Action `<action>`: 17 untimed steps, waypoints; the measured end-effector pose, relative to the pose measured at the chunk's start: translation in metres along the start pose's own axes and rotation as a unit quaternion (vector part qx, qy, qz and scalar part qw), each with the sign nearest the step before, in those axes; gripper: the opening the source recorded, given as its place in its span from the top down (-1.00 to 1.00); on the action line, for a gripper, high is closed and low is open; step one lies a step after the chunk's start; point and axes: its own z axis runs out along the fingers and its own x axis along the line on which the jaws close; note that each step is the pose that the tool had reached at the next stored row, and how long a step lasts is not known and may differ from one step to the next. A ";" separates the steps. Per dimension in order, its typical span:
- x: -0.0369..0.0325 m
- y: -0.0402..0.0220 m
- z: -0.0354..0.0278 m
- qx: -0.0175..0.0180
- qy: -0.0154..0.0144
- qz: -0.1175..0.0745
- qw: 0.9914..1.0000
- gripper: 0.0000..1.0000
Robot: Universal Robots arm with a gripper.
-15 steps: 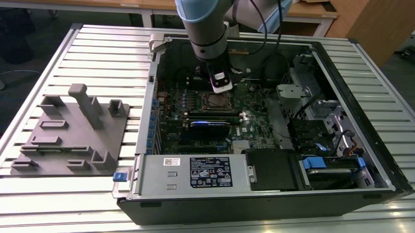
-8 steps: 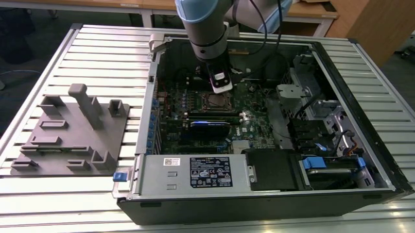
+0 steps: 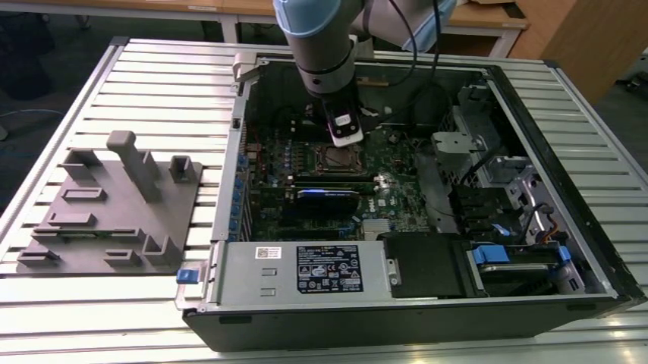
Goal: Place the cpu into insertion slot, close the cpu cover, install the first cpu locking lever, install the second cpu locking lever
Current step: 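Install the first cpu locking lever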
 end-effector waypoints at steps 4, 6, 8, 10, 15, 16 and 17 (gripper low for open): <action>-0.0003 0.0004 -0.0012 -0.003 0.001 0.001 1.000 0.79; -0.0005 0.0008 -0.0027 -0.003 0.001 0.001 1.000 0.79; -0.0011 0.0017 -0.0055 -0.003 0.001 0.001 1.000 0.79; -0.0020 0.0030 -0.0096 -0.003 0.001 0.001 1.000 0.79; -0.0047 0.0070 -0.0223 -0.003 0.001 0.001 1.000 0.79; -0.0052 0.0078 -0.0249 -0.003 0.001 0.001 1.000 0.79; -0.0057 0.0086 -0.0272 -0.003 0.001 0.001 1.000 0.79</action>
